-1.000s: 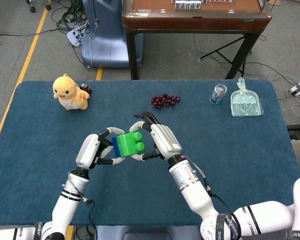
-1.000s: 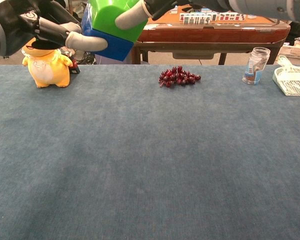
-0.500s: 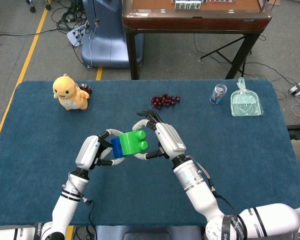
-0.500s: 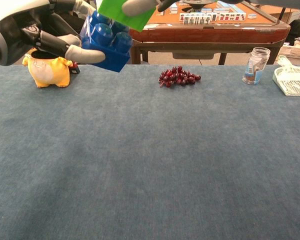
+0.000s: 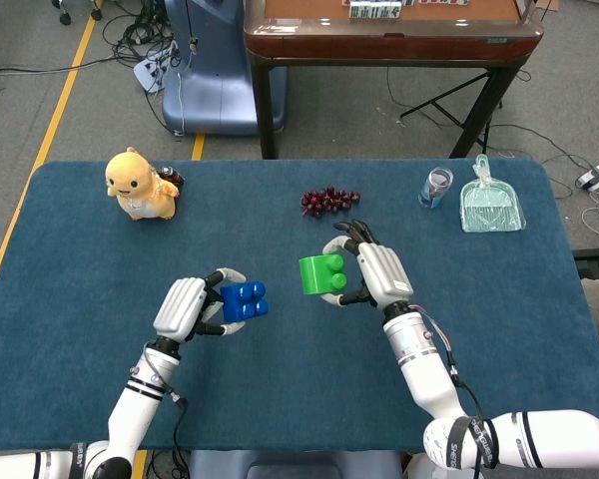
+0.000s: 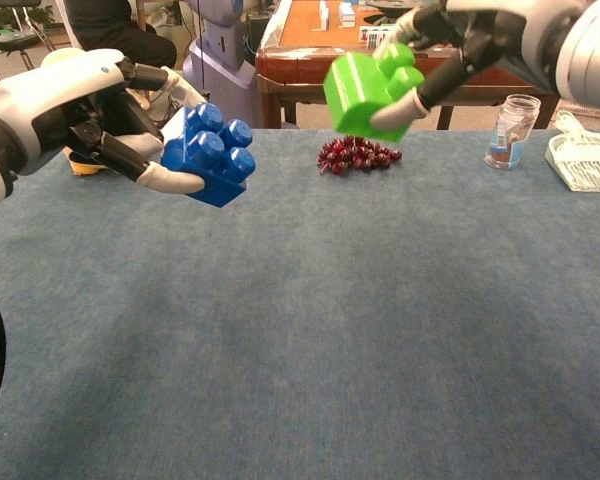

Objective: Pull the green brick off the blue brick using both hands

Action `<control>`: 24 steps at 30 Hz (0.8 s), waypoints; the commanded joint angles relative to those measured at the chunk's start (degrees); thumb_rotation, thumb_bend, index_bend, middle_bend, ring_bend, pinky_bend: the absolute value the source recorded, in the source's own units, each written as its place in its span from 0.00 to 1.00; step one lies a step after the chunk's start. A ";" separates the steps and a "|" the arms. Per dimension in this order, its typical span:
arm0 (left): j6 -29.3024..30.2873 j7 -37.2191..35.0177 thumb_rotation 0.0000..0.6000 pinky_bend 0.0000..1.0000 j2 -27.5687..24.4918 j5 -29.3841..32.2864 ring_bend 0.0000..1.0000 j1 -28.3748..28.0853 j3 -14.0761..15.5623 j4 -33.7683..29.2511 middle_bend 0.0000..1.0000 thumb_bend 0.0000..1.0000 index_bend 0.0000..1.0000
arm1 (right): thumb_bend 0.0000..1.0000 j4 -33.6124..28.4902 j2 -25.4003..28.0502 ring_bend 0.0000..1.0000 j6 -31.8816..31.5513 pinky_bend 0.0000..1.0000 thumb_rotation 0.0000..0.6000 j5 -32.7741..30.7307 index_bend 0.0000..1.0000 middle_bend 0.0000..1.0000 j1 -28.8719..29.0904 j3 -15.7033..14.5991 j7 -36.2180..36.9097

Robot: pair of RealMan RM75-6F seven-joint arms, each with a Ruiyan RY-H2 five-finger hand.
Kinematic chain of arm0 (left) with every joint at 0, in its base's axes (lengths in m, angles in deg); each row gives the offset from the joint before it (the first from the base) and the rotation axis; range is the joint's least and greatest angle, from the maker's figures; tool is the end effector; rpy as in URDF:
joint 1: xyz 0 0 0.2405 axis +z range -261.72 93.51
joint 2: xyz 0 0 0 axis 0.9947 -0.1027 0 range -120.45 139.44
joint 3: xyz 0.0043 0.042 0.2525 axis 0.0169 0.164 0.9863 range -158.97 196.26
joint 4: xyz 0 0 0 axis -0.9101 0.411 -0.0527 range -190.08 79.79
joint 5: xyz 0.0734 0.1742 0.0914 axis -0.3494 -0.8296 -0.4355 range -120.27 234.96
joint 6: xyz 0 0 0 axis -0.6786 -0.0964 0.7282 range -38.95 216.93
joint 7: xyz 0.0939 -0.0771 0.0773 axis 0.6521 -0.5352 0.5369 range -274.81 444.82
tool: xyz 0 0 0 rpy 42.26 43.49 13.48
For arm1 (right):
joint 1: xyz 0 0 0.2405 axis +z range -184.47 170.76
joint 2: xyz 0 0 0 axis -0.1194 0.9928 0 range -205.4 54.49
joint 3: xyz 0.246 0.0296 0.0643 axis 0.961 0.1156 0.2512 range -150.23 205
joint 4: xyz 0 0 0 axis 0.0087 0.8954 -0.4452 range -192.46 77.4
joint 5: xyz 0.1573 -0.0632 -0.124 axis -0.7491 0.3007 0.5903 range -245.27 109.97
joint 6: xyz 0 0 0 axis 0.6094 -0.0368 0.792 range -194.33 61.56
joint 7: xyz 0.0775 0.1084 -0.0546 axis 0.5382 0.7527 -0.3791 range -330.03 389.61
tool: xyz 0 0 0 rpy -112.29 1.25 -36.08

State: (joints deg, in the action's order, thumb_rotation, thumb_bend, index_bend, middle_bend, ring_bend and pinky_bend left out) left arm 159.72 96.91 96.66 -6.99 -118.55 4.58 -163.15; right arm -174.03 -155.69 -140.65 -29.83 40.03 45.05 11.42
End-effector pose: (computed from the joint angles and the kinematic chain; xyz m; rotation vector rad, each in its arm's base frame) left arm -0.0972 0.2884 0.0268 -1.5344 -1.3154 -1.3813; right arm -0.0713 -0.3153 0.0519 1.4575 -1.4349 1.2097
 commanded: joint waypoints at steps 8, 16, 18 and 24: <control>-2.62 8.32 1.00 1.00 -0.37 9.23 1.00 -4.06 -3.28 -1.50 1.00 0.08 0.26 | 0.00 4.75 0.21 0.00 4.90 0.19 1.00 -1.23 0.00 0.10 -2.77 -3.02 0.75; 0.65 10.33 1.00 1.00 -2.20 7.86 1.00 -2.77 -1.74 -3.04 1.00 0.00 0.02 | 0.00 3.33 3.06 0.00 4.07 0.19 1.00 4.11 0.00 0.10 -5.83 -4.00 2.45; 0.20 11.42 1.00 1.00 -4.52 8.78 0.98 -2.11 -0.60 -4.17 1.00 0.00 0.02 | 0.00 2.91 4.20 0.00 3.57 0.19 1.00 5.63 0.00 0.10 -6.74 -4.88 1.96; 6.01 12.49 1.00 0.99 -8.70 7.42 0.73 2.27 2.14 -4.28 0.75 0.00 0.08 | 0.00 2.98 7.54 0.00 0.75 0.19 1.00 11.12 0.00 0.10 -10.04 -8.66 -0.76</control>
State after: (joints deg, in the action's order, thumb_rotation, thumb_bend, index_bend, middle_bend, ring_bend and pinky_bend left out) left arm 162.71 109.45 88.64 2.29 -118.47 5.33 -167.99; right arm -171.09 -149.10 -139.02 -19.88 30.97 37.44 11.51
